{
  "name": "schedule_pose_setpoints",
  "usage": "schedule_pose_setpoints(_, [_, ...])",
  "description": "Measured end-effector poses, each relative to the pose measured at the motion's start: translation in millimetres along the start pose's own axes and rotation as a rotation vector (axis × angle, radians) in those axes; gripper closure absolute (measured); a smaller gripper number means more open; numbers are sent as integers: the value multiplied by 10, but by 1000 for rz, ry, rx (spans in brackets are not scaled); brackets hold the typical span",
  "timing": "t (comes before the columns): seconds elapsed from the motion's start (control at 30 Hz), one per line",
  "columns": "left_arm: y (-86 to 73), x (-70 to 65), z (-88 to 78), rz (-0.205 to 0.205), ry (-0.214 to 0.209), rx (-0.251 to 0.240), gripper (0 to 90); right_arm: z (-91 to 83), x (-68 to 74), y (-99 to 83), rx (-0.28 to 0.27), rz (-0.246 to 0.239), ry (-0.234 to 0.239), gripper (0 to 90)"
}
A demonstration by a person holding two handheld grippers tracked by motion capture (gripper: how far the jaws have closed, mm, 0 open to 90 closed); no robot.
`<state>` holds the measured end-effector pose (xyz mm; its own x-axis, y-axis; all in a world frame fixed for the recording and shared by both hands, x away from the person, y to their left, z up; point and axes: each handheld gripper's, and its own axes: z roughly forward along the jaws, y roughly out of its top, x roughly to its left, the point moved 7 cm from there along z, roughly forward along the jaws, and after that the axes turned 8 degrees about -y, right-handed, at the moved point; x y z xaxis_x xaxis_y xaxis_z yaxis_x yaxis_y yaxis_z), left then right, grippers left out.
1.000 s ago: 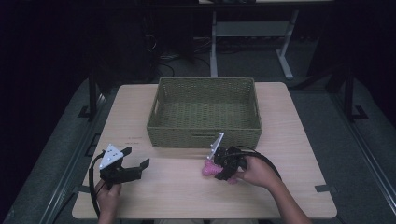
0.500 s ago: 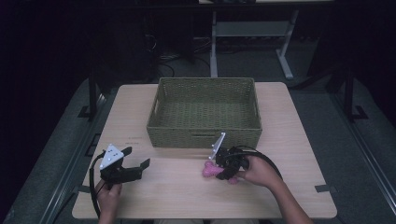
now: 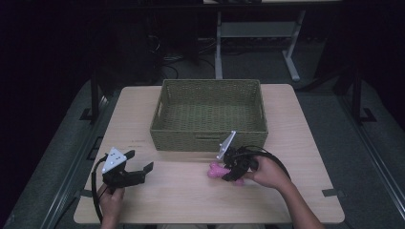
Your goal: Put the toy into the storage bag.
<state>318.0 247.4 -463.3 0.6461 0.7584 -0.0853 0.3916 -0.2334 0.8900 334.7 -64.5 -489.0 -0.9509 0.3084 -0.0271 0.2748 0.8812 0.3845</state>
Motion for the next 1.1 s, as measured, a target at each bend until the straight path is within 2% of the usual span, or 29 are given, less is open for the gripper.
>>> schedule_pose_setpoints(0.23, [-1, 0, 2, 3, 2, 2, 138, -79, -12, 5, -7, -3, 1, 576])
schedule_pose_setpoints(0.67, [0, 5, -3, -4, 4, -2, 138, -348, -25, 142, -66, -22, 29, 576])
schedule_pose_setpoints(0.77, [-1, 4, -3, -4, 3, -1, 138, -390, -39, 160, -69, -30, 21, 576])
schedule_pose_setpoints(1.1, [-2, 13, -6, -8, 4, -4, 138, -482, -104, 151, -94, -13, 34, 577])
